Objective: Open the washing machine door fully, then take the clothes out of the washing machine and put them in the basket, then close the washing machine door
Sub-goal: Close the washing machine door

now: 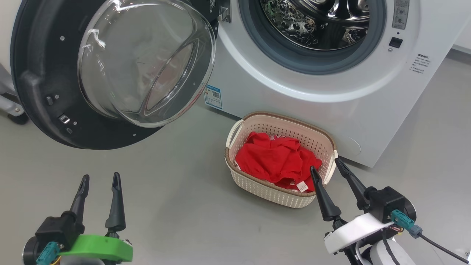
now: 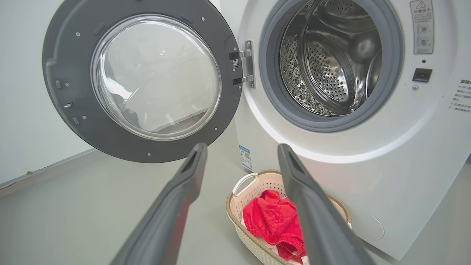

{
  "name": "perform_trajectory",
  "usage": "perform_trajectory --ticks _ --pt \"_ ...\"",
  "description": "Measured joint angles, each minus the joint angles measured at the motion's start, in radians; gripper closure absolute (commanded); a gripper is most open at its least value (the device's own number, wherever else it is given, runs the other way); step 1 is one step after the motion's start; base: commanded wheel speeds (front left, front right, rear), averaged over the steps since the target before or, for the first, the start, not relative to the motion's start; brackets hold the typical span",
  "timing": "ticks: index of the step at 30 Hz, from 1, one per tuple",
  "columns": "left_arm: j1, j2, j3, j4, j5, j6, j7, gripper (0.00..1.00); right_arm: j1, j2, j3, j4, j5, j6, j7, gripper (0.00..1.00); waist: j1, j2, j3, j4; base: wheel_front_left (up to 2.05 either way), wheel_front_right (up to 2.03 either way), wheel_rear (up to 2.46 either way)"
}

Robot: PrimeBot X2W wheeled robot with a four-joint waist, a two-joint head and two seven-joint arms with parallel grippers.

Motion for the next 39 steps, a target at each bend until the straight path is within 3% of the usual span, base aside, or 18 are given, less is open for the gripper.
perform_trajectory --ticks 11,12,13,26,32,39 --pt "0.001 0.0 0.009 -0.015 -0.017 0.0 0.0 0.0 0.0 0.0 0.005 -0.004 0.005 0.0 0.0 0.0 0.0 0.0 0.008 -0.003 0.0 0.0 0.0" --pt "0.001 0.0 0.017 -0.021 -0.024 0.0 0.0 0.63 -0.001 0.0 0.008 -0.005 0.005 0.0 0.0 0.0 0.0 0.0 0.011 -0.004 0.0 0.0 0.0" --pt "0.001 0.0 0.026 -0.026 -0.037 0.0 0.0 1.0 -0.002 0.0 0.011 -0.007 0.005 0.0 0.0 0.0 0.0 0.0 0.015 -0.005 0.0 0.0 0.0" --pt "-0.004 0.015 0.153 -0.109 -0.117 -0.001 0.0 1.0 -0.021 -0.016 0.021 -0.031 -0.013 0.0 0.0 0.0 0.0 0.0 0.104 -0.024 0.0 0.0 0.0" --pt "-0.061 0.073 0.229 -0.14 -0.162 -0.001 0.0 1.0 -0.055 -0.04 0.02 -0.05 -0.029 0.0 0.011 0.0 0.0 0.0 0.159 -0.035 0.0 0.0 0.0" --pt "-0.148 0.204 0.349 -0.135 -0.221 -0.002 0.001 1.0 -0.082 -0.064 0.022 -0.065 -0.042 0.0 0.024 0.0 0.0 0.0 0.225 -0.051 0.0 0.0 0.0"
